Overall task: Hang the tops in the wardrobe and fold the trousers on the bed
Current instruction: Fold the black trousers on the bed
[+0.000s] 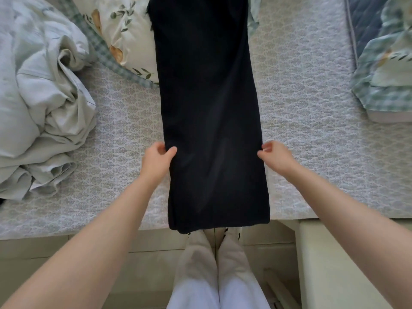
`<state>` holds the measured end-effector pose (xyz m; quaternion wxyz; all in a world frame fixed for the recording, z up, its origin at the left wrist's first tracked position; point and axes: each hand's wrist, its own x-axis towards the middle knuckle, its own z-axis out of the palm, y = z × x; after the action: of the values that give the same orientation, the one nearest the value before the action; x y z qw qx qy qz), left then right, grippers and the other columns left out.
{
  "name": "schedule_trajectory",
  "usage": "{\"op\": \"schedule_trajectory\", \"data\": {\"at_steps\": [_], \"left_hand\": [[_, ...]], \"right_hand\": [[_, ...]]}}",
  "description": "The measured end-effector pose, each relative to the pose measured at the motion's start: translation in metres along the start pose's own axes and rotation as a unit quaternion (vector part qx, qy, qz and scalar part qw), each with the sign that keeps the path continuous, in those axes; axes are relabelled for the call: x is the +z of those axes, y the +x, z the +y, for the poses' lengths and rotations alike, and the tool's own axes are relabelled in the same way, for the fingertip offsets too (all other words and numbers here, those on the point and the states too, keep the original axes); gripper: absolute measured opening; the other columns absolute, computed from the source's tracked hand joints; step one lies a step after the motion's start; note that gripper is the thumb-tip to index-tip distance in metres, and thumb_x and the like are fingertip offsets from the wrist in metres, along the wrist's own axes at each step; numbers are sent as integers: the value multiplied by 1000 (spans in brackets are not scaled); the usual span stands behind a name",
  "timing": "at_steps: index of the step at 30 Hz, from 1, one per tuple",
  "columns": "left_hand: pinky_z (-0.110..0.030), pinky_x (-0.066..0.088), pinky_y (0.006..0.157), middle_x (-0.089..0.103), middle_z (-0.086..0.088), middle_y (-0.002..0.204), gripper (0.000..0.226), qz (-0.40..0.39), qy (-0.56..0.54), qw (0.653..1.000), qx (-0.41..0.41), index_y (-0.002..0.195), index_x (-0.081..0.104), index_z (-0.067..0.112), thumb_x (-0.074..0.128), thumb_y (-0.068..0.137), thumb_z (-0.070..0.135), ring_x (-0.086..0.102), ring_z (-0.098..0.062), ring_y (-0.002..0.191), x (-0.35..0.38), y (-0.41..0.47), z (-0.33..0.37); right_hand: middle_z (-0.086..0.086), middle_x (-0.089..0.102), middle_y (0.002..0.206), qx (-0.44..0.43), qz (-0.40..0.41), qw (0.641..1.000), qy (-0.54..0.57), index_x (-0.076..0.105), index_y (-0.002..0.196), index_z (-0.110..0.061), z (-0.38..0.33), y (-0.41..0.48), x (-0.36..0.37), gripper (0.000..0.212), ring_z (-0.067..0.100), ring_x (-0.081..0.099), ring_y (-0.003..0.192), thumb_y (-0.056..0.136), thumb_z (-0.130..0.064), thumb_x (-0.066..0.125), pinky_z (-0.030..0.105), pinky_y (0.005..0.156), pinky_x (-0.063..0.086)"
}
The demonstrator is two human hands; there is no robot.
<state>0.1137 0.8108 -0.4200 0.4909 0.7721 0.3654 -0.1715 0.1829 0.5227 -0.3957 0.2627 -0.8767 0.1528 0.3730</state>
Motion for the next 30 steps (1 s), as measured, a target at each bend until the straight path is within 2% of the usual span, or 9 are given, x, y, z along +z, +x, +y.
{"op": "schedule_trajectory", "data": {"at_steps": [2,5,10,16,18,20,22,25,30], "left_hand": [[-24,51,76,67,3,108,25,-22,-51,998,-22,117,63,12,58,97,27,64,-15,100,3,21,17],[-37,55,85,69,-2,106,21,-47,-40,997,-39,112,64,13,52,100,26,66,-20,98,4,39,28],[-38,51,86,67,-4,103,18,90,-86,992,-24,107,61,11,55,99,26,63,-22,96,-10,46,24],[-45,51,99,66,-1,118,44,-66,-137,986,-70,130,53,17,68,91,32,66,-20,108,-19,69,56],[-44,50,101,66,1,120,47,-46,-150,987,-46,133,53,18,68,91,35,64,-19,110,-22,81,81],[-44,50,101,66,2,117,39,-25,-162,986,-26,129,56,18,65,93,32,65,-18,108,-22,91,105],[-40,52,98,67,3,117,35,-11,-156,988,-6,129,58,18,63,96,27,65,-17,106,-19,98,125],[-30,54,85,68,5,113,28,40,-146,988,42,122,63,19,64,95,25,65,-12,99,-17,99,145],[-28,51,79,62,3,95,19,182,-108,975,62,101,57,16,69,90,25,62,-14,89,-20,103,144]], "right_hand": [[5,57,116,1,-1,996,87,46,132,-7,-22,19,-9,41,21,57,102,96,-27,54,34,87,45],[1,64,111,30,-62,984,166,55,117,-13,-34,40,-11,28,12,61,86,97,-32,54,29,71,49],[5,70,100,63,-166,974,141,60,115,-17,-28,50,-4,23,18,65,81,97,-30,53,37,81,59],[6,68,104,70,-131,979,140,57,114,-12,-35,73,-27,22,15,64,84,94,-21,61,26,70,55],[2,66,97,41,-94,969,224,56,108,-8,-53,85,-41,20,10,63,80,95,-23,60,19,58,51],[2,68,103,34,-78,955,286,59,111,-6,-72,101,-49,30,12,66,86,97,-32,56,23,65,53],[4,68,110,50,-88,951,293,58,118,-6,-85,116,-51,38,18,67,94,97,-38,53,32,75,56],[6,67,109,57,-96,948,298,57,115,-8,-91,127,-53,29,21,66,96,97,-31,55,34,70,54],[0,60,83,-28,34,964,261,61,97,-13,-67,133,-74,19,15,56,74,102,-19,44,25,58,41]]}}
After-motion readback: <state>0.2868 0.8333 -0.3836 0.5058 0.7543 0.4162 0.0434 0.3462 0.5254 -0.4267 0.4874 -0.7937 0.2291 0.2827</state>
